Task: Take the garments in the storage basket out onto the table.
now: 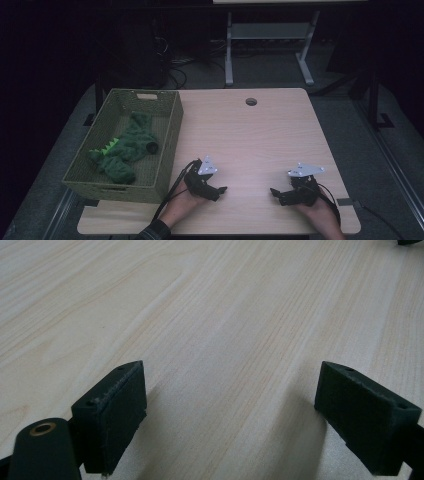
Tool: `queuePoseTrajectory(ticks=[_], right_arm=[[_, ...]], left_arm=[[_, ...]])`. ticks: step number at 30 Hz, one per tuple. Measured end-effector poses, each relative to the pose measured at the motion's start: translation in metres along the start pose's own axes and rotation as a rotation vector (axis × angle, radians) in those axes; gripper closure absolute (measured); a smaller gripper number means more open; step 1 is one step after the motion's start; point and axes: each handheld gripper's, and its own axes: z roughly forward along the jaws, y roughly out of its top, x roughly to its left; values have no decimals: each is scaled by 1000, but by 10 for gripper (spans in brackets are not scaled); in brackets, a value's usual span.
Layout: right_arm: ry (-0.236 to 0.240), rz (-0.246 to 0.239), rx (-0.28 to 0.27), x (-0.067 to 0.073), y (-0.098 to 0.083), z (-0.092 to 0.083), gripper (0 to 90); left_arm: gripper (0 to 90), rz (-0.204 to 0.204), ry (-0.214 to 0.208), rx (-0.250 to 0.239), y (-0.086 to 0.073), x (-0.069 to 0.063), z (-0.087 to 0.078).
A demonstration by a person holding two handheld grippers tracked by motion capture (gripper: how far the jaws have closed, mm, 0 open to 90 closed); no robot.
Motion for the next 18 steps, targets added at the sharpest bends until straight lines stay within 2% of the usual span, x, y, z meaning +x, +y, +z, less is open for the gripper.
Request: queuePoseTrajectory(ticks=[6, 18], right_arm=[[1, 0, 0, 0, 0, 0, 50], [3, -3, 3, 0, 1, 1, 41]], left_arm=[[124, 13, -15, 4, 0, 1, 0], [132, 44, -42, 61, 7, 2, -3]])
